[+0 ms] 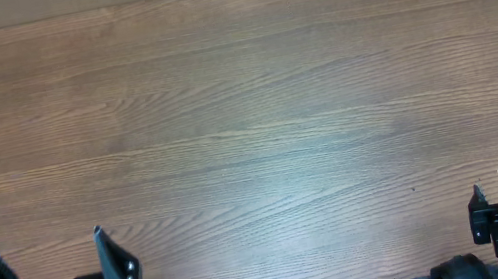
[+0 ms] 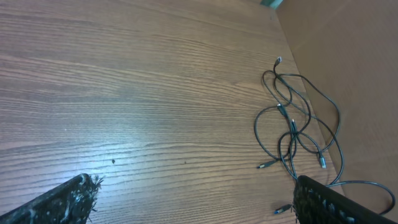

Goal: Untangle cables

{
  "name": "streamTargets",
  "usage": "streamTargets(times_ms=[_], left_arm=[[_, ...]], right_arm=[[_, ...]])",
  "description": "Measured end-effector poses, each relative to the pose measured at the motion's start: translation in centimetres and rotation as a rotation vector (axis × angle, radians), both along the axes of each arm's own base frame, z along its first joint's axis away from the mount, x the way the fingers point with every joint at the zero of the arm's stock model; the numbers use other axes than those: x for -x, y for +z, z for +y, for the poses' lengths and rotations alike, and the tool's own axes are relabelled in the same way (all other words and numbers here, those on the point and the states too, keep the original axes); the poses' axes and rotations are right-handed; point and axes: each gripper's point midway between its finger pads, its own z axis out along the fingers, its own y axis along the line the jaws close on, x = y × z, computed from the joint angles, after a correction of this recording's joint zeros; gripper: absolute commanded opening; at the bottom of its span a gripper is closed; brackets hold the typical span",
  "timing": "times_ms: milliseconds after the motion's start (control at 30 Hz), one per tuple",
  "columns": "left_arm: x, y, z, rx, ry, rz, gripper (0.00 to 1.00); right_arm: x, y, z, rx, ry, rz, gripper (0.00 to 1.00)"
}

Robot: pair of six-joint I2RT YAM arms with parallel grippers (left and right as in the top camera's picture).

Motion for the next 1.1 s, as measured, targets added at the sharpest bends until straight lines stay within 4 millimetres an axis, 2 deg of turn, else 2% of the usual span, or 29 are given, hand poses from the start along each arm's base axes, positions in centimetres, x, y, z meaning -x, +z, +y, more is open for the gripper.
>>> streamTargets(times_ms=[267, 400, 600, 767, 1000, 1100], left_arm=[[-3.1, -4.9, 0.0, 0.027, 0.003, 0.0, 1.0], [-3.7, -6.7, 0.2, 0.045, 0.011, -0.015, 1.0], [-3.0, -7.8, 1.7, 0.065, 0.093, -0.089, 1.0], [-3.4, -8.6, 2.9, 0.077, 0.155, -0.072, 1.0], [-5.0, -10.2, 3.4, 0.078, 0.179, 0.018, 1.0], [-6.5, -11.8, 3.5, 0.083, 0.174, 0.105, 1.0]], right_arm=[[0.0, 0.0, 0.0, 0.0, 0.0, 0.0, 1.0], [0.0, 0.0, 0.0, 0.0, 0.0, 0.0, 1.0], [0.0, 0.0, 0.0, 0.0, 0.0, 0.0, 1.0], [0.0, 0.0, 0.0, 0.0, -0.001, 0.0, 1.0], [0.0, 0.0, 0.0, 0.0, 0.0, 0.0, 1.0], [0.0, 0.0, 0.0, 0.0, 0.0, 0.001, 1.0]])
